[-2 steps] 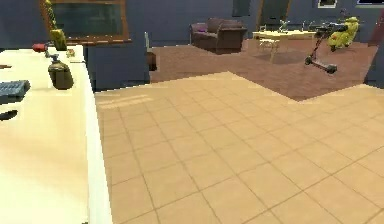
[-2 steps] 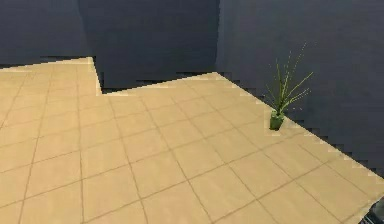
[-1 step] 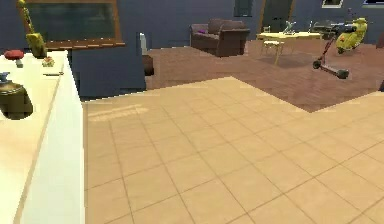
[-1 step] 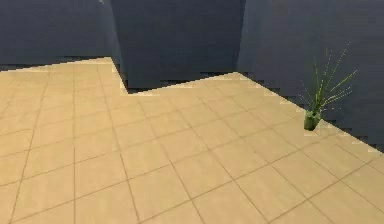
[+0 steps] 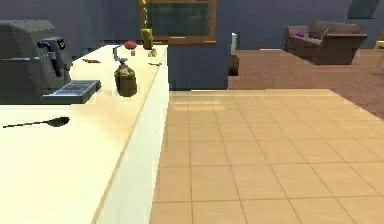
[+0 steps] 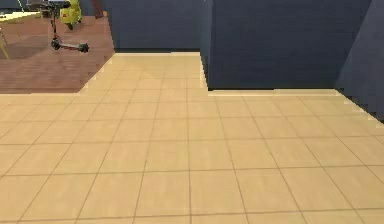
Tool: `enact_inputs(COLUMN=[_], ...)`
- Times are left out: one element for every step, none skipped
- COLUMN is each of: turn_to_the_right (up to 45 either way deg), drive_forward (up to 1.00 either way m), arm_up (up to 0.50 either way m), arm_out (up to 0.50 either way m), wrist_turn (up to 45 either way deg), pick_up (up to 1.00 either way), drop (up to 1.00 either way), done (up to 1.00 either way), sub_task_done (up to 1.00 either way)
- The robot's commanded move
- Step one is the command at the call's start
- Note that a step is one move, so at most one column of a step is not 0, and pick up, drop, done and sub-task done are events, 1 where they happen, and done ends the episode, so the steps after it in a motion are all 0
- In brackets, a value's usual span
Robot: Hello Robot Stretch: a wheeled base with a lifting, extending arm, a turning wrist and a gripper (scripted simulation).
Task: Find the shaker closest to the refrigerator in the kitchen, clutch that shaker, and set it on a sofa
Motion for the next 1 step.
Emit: enact_inputs(turn_to_the_right=[0.0], drive_forward=[0.95], arm_up=[0.00], arm_out=[0.00], wrist_turn=[0.0], pick_up=[0.00], drop=[0.00], done=[0.00], sub_task_done=[0.00])
